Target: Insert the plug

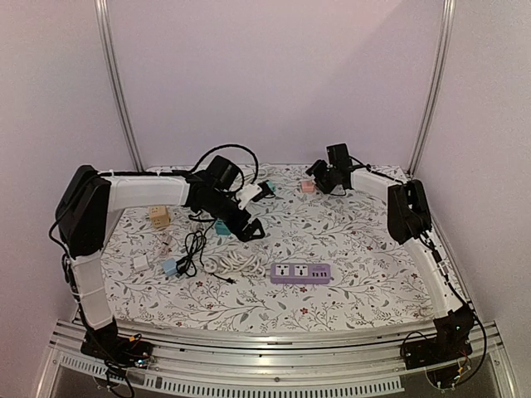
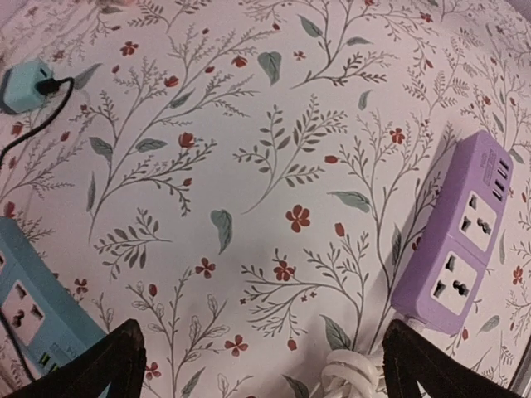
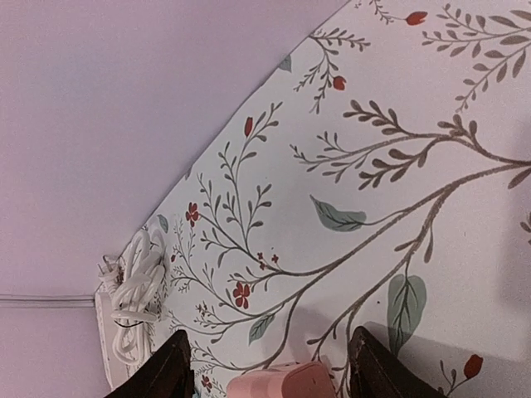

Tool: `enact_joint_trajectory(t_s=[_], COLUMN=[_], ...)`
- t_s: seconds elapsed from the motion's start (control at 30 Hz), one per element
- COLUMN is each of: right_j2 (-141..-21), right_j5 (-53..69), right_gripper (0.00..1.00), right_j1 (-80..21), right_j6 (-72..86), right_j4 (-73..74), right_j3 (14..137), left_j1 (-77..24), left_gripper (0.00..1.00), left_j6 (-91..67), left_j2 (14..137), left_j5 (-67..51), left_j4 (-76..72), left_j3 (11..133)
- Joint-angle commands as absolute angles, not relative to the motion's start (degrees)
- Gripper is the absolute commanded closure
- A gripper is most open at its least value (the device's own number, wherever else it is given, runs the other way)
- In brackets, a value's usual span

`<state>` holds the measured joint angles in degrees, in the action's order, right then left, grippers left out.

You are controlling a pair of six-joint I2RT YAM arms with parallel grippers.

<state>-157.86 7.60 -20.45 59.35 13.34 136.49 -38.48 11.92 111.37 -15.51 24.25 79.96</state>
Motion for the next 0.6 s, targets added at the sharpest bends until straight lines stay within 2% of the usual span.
enact_joint_trajectory(t_s=[0.0,0.2,0.3,0.57], right_j2=[-162.2,-167.1,-166.8,-165.6], right_j5=[7.6,16.5,17.5,23.8], right_gripper=[0.38,0.47,0.53,0.59], right_j1=[-20.7,-21.4,-23.1,-28.4], right_j6=[63.8,67.7,66.7,60.2], right_j4=[14.6,14.7,16.9,21.6], right_j3=[138.7,144.7,144.7,143.2], left_j1=[-35.7,-35.0,-34.1,-33.1], left_gripper=[0.01,0.01,0.01,0.01], left_j6=[7.2,7.2,6.7,9.7], left_j2=[110.5,110.9,111.2,109.8], left_j5=[-12.6,-9.4,-9.2,-10.6], left_j4=[18.7,18.6,18.4,16.9], left_j3=[78.7,78.2,78.1,75.1])
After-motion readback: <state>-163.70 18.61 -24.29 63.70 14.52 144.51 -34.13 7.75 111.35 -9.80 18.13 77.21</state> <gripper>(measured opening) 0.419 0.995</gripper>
